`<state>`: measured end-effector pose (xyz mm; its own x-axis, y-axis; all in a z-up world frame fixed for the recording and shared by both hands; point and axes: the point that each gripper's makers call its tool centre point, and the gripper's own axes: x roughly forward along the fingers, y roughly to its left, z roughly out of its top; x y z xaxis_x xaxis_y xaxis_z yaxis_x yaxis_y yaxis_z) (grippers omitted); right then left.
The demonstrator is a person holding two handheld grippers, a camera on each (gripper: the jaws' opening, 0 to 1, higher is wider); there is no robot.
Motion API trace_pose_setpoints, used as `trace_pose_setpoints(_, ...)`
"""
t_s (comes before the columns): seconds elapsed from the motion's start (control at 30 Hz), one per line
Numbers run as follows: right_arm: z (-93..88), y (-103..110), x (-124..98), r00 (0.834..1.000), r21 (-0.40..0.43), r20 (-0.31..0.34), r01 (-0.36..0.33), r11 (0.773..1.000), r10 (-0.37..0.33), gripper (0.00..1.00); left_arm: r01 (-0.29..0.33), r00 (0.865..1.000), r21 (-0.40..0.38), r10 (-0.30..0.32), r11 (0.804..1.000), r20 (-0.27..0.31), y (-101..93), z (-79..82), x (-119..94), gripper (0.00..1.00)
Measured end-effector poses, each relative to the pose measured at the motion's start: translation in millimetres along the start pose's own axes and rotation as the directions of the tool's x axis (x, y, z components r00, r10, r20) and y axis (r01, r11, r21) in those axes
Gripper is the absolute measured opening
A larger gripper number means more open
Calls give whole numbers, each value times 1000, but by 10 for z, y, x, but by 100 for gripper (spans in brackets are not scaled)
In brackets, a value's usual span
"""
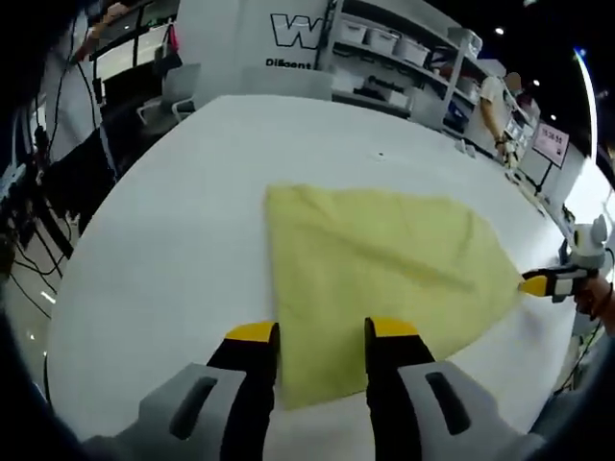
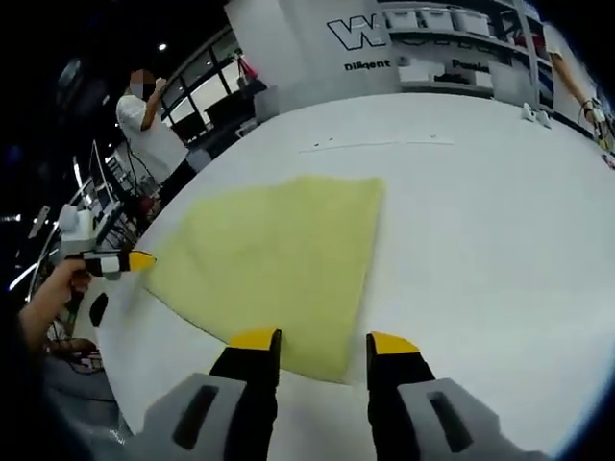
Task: Fold the garment on the visible template until the final outline fits inside the template.
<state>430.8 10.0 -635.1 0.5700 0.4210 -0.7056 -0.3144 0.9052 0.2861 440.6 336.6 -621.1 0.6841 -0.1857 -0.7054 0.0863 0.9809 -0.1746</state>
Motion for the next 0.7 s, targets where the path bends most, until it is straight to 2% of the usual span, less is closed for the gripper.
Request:
trace_pose_setpoints(0.07,-26,-5,-4,1000,-5,-5,3,1000,-3,28,-1,1000,-4,1,1000,-2,5,-20,-15,36)
trace_pose_setpoints(0.2,-38,-1,-6,1000,0,-9,-6,1000,6,14,-17,1000,-7,17,1000,-15,62,-87,-35,26)
trace_pose_setpoints(0.27,-42,-14,-8,1000,-4,-6,2,1000,-2,12,-16,1000,-11,16,1000,-19,69,-117,-45,22)
trace_pose_setpoints(0.4,-46,-25,-18,1000,-10,4,16,1000,-15,4,-24,999,8,24,1000,-26,90,-150,-54,8)
trace_pose_setpoints(0.43,-48,-28,-24,1000,-12,4,19,1000,-19,1,-20,999,-2,20,1000,-27,88,-154,-57,7)
trace_pose_setpoints(0.53,-54,-41,-46,999,-7,3,32,999,-32,0,-17,999,-19,16,1000,-31,90,-164,-66,7)
trace_pose_setpoints(0.7,-109,-33,-83,999,-35,-11,51,998,-52,0,-14,999,12,14,1000,-48,62,-202,-92,6)
